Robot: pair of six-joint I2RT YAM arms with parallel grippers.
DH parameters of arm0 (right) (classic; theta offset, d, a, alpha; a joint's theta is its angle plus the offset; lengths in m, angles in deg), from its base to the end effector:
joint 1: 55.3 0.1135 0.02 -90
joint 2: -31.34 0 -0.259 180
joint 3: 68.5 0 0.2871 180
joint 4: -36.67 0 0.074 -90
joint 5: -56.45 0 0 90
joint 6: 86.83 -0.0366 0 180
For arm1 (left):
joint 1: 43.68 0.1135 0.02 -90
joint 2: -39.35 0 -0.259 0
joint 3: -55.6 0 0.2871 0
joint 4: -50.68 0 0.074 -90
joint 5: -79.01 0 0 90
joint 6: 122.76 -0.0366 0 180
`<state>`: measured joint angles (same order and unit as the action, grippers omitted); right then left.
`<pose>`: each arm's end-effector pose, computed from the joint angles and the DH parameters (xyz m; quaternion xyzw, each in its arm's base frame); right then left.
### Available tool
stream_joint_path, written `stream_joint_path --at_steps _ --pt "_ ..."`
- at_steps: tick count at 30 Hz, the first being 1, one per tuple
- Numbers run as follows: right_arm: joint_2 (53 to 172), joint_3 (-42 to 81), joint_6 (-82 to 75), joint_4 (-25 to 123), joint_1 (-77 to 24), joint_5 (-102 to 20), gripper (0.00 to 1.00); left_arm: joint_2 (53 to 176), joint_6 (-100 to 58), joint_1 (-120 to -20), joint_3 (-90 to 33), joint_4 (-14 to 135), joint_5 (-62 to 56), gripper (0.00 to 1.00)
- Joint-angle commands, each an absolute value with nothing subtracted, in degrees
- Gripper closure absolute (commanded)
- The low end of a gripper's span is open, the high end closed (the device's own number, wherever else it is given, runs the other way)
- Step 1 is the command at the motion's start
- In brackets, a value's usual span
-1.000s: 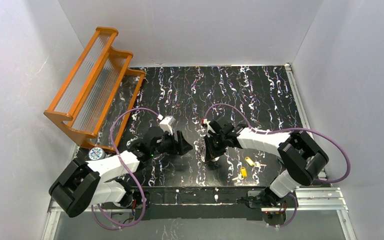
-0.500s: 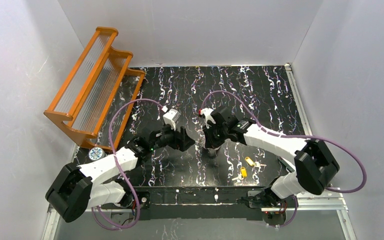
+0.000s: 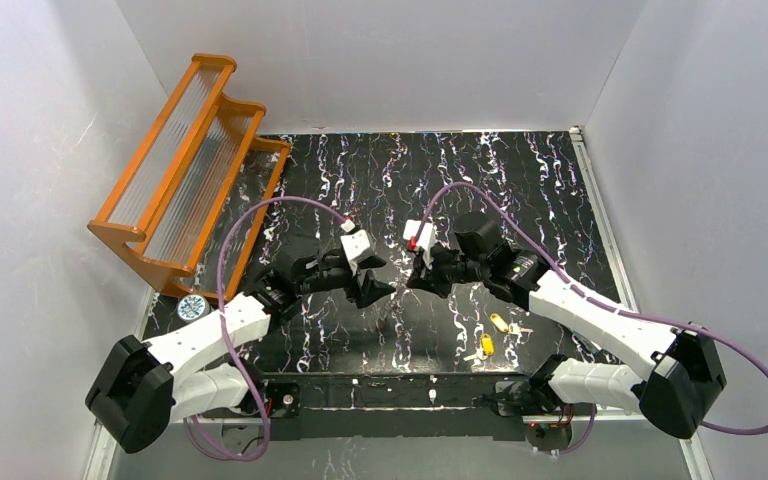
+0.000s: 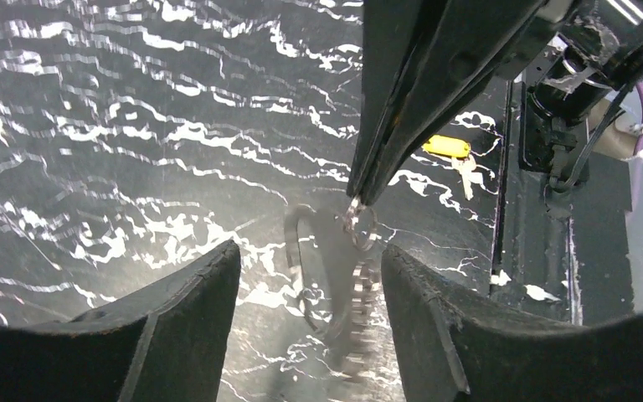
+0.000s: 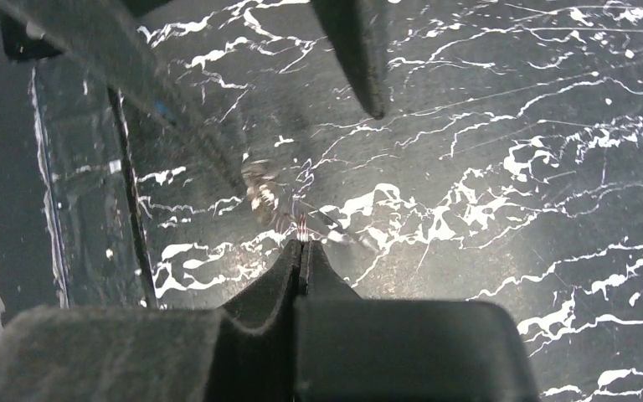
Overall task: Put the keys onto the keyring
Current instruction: Pick up the keyring from the center of the board.
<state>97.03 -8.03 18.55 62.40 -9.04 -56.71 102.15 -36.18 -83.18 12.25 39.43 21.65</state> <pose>0.1912 0.2206 0.2681 -0.5217 0.6814 0.2969 0.4188 0.2005 -0.1908 0.2333 0.4366 0.6078 -0.3965 0.5317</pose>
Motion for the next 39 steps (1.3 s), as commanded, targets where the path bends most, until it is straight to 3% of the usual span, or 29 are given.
stream_joint_path --at_steps 1,12,30,34,39 --pt "95.3 -9.3 25.9 61.2 -8.8 -61.8 0.99 99.9 -42.3 -83.4 11.1 35.8 27.4 0.43" --pt "95.5 -10.1 25.8 59.7 -8.8 -62.3 0.99 102.5 -39.6 -83.7 12.3 32.6 31.7 0.63" --pt "95.9 -9.5 25.3 59.0 -8.8 -64.2 0.99 106.0 -41.8 -85.8 14.5 30.9 29.4 0.68" --pt "96.0 -9.4 25.3 59.1 -8.8 -64.5 0.99 106.5 -42.3 -86.2 14.3 30.9 28.9 0.77" --pt "96.1 -9.4 25.3 59.1 -8.8 -64.8 0.99 106.8 -42.4 -86.5 14.0 30.9 28.3 0.80"
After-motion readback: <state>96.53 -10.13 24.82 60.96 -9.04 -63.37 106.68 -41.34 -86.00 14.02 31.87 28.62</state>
